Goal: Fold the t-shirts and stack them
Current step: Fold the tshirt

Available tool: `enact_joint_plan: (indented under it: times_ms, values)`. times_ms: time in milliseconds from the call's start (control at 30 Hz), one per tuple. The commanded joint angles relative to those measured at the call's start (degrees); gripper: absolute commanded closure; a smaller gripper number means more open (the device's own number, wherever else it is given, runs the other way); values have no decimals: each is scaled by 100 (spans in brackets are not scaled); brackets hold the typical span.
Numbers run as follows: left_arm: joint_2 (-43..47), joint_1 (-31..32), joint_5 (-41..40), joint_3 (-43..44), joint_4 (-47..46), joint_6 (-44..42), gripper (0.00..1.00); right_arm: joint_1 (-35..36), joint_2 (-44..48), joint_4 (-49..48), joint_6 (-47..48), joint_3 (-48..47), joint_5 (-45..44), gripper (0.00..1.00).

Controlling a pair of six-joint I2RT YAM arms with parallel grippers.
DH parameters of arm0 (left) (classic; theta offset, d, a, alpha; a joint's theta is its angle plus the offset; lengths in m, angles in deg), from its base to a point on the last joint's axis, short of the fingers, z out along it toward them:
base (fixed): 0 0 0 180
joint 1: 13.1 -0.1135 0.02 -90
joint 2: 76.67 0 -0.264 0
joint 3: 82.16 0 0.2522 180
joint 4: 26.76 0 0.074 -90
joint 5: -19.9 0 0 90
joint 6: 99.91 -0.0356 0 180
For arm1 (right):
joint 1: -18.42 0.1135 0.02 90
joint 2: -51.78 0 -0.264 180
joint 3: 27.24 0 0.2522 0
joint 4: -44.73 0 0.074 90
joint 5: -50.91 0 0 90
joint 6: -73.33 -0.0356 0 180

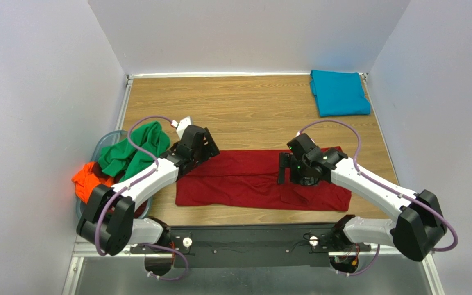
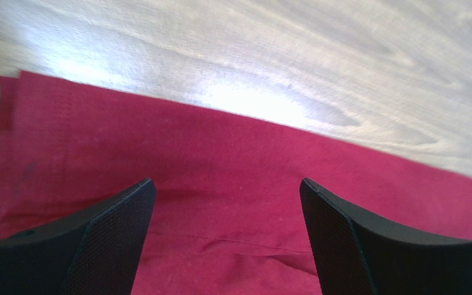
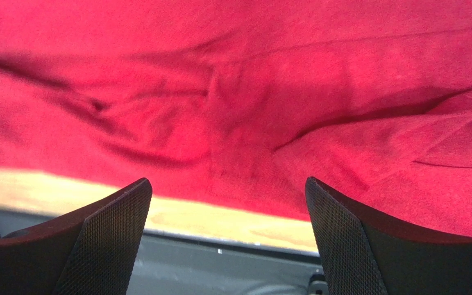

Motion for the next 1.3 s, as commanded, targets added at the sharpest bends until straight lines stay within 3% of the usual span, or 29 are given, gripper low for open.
enact_joint_plan:
  times_ms: [0, 133, 467, 533, 567, 667, 700, 1067, 1267]
  values:
    - [-277, 3, 291, -215, -514, -186, 6, 29, -252, -222, -487, 18, -534, 0]
    - [-541, -23, 115, -373, -401, -151, 6, 21, -525, -346, -470, 88, -532, 0]
    - [-796, -287, 115, -716, -251, -54, 5, 38, -421, 410, -760, 334, -805, 2]
    - [-840, -357, 89, -698, -216, -45, 5, 38, -324, 454, -795, 378, -823, 7]
    - [-849, -401, 89, -698, -216, -45, 5, 38, -280, 454, -804, 405, -840, 16]
    - [-866, -638, 97, -681, -154, -89, 5, 38, -367, 446, -813, 449, -823, 24]
    - [-866, -682, 106, -689, -154, -107, 5, 47, -446, 402, -786, 423, -849, 31]
    - [-858, -691, 168, -663, -189, -230, 5, 644, -1201, 191, -364, -245, -1130, 35]
    - [-709, -700, 115, -698, -137, -265, 5, 662, -1422, 217, -619, -123, -1429, 47]
